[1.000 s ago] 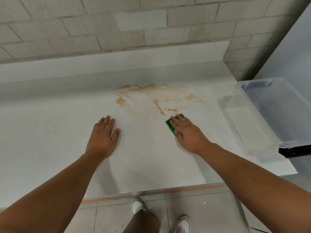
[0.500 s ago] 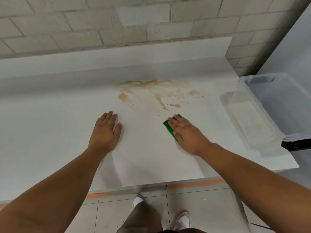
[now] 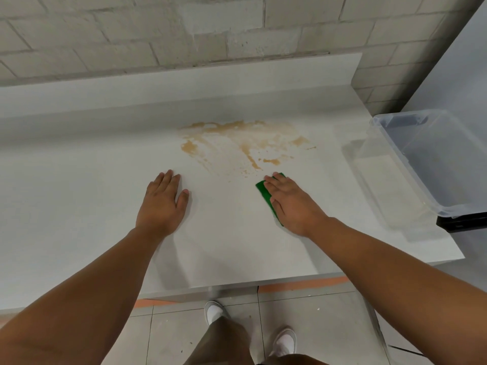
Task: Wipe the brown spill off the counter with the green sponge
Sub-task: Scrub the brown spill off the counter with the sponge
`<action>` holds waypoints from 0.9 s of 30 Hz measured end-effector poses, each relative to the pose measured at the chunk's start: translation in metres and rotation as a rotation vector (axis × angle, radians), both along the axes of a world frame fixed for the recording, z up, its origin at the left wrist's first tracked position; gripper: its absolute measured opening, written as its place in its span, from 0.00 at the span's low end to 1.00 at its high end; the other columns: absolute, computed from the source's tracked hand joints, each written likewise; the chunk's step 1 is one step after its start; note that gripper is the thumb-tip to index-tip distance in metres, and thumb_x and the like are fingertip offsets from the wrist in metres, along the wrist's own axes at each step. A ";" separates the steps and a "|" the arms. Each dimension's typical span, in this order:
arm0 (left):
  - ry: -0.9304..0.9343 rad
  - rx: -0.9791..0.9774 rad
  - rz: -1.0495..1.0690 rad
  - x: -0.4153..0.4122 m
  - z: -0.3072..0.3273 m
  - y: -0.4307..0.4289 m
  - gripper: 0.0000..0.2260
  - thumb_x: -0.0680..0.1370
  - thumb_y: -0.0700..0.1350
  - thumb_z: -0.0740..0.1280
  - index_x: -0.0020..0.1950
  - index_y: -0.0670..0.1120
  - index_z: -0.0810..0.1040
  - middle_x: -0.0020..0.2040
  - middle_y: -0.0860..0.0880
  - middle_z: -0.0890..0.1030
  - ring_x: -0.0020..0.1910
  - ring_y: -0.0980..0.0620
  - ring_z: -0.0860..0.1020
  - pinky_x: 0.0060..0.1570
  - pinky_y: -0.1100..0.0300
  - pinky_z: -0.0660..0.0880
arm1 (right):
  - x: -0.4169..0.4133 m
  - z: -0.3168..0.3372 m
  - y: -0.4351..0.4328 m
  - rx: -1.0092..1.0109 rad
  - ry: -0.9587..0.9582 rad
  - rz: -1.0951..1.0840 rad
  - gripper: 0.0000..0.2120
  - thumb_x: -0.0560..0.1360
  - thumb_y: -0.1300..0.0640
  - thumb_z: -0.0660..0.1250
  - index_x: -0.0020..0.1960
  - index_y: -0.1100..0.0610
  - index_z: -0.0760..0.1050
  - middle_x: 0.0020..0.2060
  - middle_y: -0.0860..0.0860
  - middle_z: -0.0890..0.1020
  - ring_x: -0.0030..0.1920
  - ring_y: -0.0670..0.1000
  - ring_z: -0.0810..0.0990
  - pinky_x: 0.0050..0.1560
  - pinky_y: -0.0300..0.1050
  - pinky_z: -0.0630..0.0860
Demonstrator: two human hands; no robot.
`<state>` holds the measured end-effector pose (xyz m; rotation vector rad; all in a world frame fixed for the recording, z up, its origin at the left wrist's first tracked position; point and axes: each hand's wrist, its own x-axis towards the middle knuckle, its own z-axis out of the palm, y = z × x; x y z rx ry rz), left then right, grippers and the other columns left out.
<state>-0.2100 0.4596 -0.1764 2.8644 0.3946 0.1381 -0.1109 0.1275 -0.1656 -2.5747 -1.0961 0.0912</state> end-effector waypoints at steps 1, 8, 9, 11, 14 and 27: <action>-0.003 0.001 0.003 0.000 0.001 0.001 0.32 0.81 0.62 0.44 0.79 0.45 0.61 0.80 0.46 0.58 0.80 0.48 0.52 0.78 0.50 0.50 | 0.007 0.002 0.007 -0.002 -0.004 -0.035 0.23 0.83 0.57 0.51 0.77 0.61 0.56 0.78 0.54 0.57 0.78 0.53 0.50 0.77 0.44 0.41; -0.015 -0.014 -0.003 0.001 0.003 0.000 0.31 0.81 0.61 0.45 0.78 0.45 0.63 0.79 0.46 0.60 0.79 0.48 0.54 0.78 0.50 0.51 | 0.007 -0.002 0.030 0.183 -0.029 -0.079 0.19 0.80 0.63 0.59 0.69 0.63 0.72 0.71 0.56 0.72 0.74 0.57 0.64 0.76 0.50 0.53; -0.019 -0.015 -0.004 0.001 0.003 0.002 0.30 0.82 0.60 0.46 0.77 0.45 0.64 0.79 0.46 0.61 0.79 0.47 0.55 0.78 0.50 0.52 | 0.008 -0.002 0.028 0.225 -0.011 -0.082 0.18 0.79 0.63 0.60 0.68 0.62 0.73 0.69 0.55 0.73 0.73 0.55 0.66 0.76 0.49 0.55; -0.041 0.002 -0.017 0.004 0.005 0.005 0.28 0.82 0.59 0.49 0.75 0.44 0.69 0.76 0.44 0.66 0.77 0.44 0.61 0.76 0.49 0.57 | 0.015 -0.001 0.023 0.199 0.018 -0.083 0.18 0.80 0.60 0.60 0.69 0.62 0.72 0.70 0.54 0.72 0.74 0.53 0.65 0.76 0.47 0.55; -0.108 0.028 -0.051 0.012 0.015 0.017 0.23 0.81 0.56 0.53 0.65 0.46 0.79 0.68 0.43 0.77 0.67 0.41 0.71 0.67 0.47 0.69 | 0.034 0.003 0.024 0.097 -0.008 -0.163 0.21 0.82 0.59 0.57 0.73 0.63 0.67 0.73 0.56 0.68 0.75 0.55 0.62 0.77 0.47 0.51; -0.029 0.081 -0.192 0.061 0.020 0.104 0.25 0.79 0.57 0.55 0.70 0.44 0.73 0.70 0.45 0.74 0.69 0.43 0.69 0.67 0.47 0.69 | 0.037 0.010 0.120 0.048 0.090 -0.074 0.25 0.80 0.55 0.51 0.76 0.61 0.62 0.76 0.53 0.62 0.78 0.52 0.54 0.76 0.41 0.41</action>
